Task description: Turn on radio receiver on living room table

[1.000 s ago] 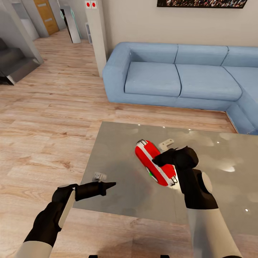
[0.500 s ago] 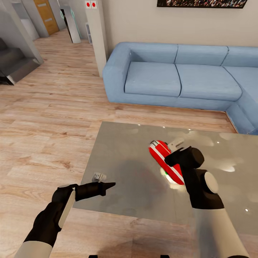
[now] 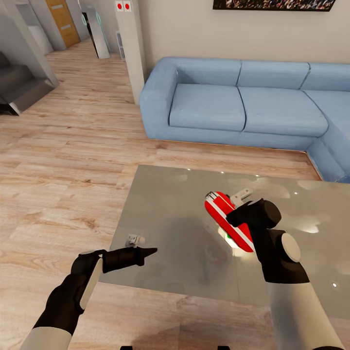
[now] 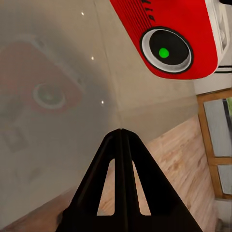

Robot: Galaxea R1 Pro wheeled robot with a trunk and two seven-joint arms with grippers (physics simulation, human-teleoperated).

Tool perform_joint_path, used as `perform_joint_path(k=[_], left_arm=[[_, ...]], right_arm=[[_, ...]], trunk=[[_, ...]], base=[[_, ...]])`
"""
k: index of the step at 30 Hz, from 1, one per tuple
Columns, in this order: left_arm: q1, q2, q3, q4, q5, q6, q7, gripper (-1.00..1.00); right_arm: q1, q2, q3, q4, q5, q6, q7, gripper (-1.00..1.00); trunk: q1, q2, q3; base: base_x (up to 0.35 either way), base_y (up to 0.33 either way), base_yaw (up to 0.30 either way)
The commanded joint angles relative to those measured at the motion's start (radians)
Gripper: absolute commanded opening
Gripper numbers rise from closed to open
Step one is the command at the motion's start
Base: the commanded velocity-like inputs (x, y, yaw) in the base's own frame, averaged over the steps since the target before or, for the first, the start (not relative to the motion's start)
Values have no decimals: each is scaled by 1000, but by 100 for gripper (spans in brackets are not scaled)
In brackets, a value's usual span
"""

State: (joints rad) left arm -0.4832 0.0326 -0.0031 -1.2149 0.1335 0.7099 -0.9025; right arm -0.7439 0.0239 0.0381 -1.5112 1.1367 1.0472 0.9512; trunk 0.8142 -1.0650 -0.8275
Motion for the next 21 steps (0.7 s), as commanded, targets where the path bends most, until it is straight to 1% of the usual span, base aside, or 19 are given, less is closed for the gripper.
perform_joint_path(k=[1, 4, 8, 11, 14, 15, 18, 21], left_arm=[[0, 0, 0, 0, 0, 2, 0, -100], [0, 0, 0, 0, 0, 4, 0, -100], [0, 0, 0, 0, 0, 6, 1, -100], [0, -1, -1, 1, 2, 6, 3, -100], [0, -3, -3, 1, 4, 6, 29, -100], [0, -3, -3, 2, 4, 6, 43, -100], [0, -5, -5, 6, 4, 6, 69, -100], [0, -6, -7, 15, 4, 6, 78, -100]], right_arm=[[0, 0, 0, 0, 4, 0, 0, -100], [0, -2, -1, 2, 6, 0, 0, -100], [0, -20, -1, 12, 17, 0, 0, -100], [0, -29, -6, 44, 21, 0, 2, -100], [0, -42, -13, 93, 22, 0, 6, -100], [0, -50, -14, 107, 22, 0, 8, -100], [-2, -67, -19, 134, 21, 0, 28, -100], [-5, -87, -22, 179, 19, 0, 75, -100]], trunk=[[0, 0, 0], [0, 0, 0], [0, 0, 0], [0, 0, 0], [0, 0, 0], [0, 0, 0], [0, 0, 0], [0, 0, 0]], base=[[0, 0, 0], [0, 0, 0], [0, 0, 0], [0, 0, 0], [0, 0, 0], [0, 0, 0], [0, 0, 0], [0, 0, 0]])
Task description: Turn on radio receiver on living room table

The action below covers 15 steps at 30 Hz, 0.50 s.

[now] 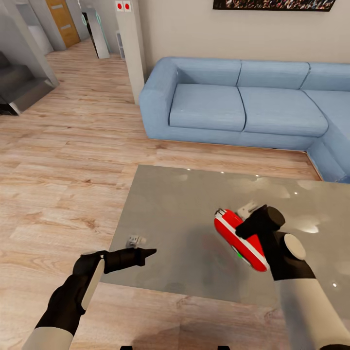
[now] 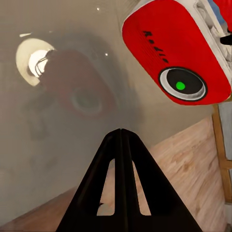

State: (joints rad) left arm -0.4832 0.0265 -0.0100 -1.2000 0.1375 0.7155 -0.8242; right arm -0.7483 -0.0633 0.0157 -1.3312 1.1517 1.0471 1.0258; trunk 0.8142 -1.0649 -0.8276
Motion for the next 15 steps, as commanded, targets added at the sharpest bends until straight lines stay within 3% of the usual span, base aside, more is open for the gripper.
perform_joint_path(k=[1, 8, 15], left_arm=[[0, 0, 0, 2, 0, 0, 1, -100], [0, 0, -1, 21, -1, -2, 4, -100], [0, 0, -2, 62, -4, -15, 3, -100]], right_arm=[[-2, -4, 0, 6, 3, 0, 8, -100], [-31, -52, -2, 20, -4, 0, 92, -100], [-54, -62, -2, -12, 1, 0, 127, -100]], trunk=[[0, 0, 0], [0, 0, 0], [0, 0, 0]], base=[[0, 0, 0], [0, 0, 0], [0, 0, 0]])
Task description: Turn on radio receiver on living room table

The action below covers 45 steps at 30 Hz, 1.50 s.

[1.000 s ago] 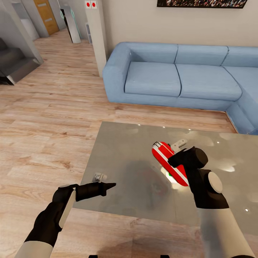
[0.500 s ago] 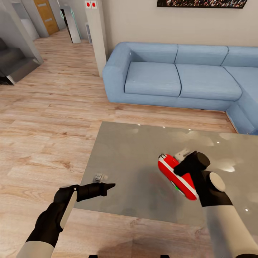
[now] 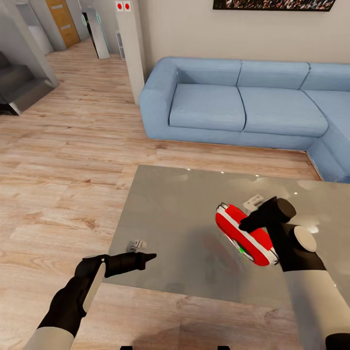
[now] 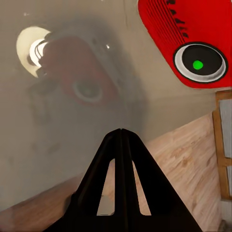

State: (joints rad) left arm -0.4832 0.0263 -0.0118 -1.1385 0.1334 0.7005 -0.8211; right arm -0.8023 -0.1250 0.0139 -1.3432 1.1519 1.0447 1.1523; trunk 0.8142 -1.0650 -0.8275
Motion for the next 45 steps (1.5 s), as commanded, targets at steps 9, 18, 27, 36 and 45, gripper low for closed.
perform_joint_path(k=[9, 18, 27, 36, 45], left_arm=[[0, 1, -1, 30, -1, -21, 0, -100], [0, 0, -1, 135, -1, -116, -1, -100], [0, 0, 0, 150, -1, -132, -1, -100], [0, 1, -2, 158, -1, -133, -1, -100], [0, 1, -2, 158, -1, -133, -1, -100]], right_arm=[[-2, -1, -1, -45, 0, 2, 4, -100], [-29, 3, -86, -30, -6, 2, 10, -100], [-42, 3, -103, 57, -103, 2, 7, -100], [-44, 2, -110, 71, -154, 2, 6, -100], [-44, 5, -130, 72, -177, 2, -6, -100]], trunk=[[0, 0, 0], [0, 0, 0], [0, 0, 0], [0, 0, 0], [0, 0, 0]], base=[[0, 0, 0], [0, 0, 0], [0, 0, 0], [0, 0, 0], [0, 0, 0]])
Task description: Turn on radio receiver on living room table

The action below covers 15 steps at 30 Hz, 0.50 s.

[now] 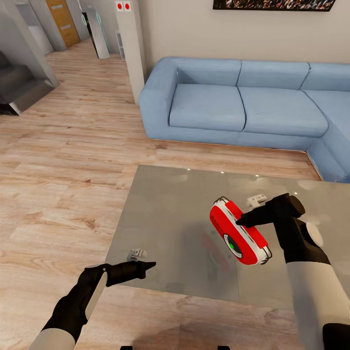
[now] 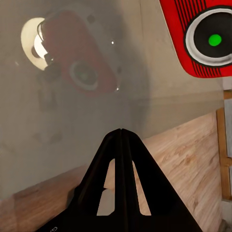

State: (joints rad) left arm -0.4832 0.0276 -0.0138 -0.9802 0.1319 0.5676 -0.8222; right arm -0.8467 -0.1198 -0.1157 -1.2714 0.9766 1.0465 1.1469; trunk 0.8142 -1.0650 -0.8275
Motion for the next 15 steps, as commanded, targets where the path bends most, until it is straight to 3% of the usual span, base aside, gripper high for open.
perform_joint_path(k=[1, 10, 15], left_arm=[[0, 0, 0, 0, 0, 0, 0, -100], [0, -1, 0, 0, 0, -1, 0, -100], [0, -2, 0, 0, 0, -2, 0, -100]], right_arm=[[0, 2, 0, 1, -1, 1, -6, -100], [0, 14, -7, 69, -6, 1, -97, -100], [0, 23, -43, 92, -6, 1, -119, -100]], trunk=[[0, 0, 0], [0, 0, 0], [0, 0, 0]], base=[[0, 0, 0], [0, 0, 0], [0, 0, 0]])
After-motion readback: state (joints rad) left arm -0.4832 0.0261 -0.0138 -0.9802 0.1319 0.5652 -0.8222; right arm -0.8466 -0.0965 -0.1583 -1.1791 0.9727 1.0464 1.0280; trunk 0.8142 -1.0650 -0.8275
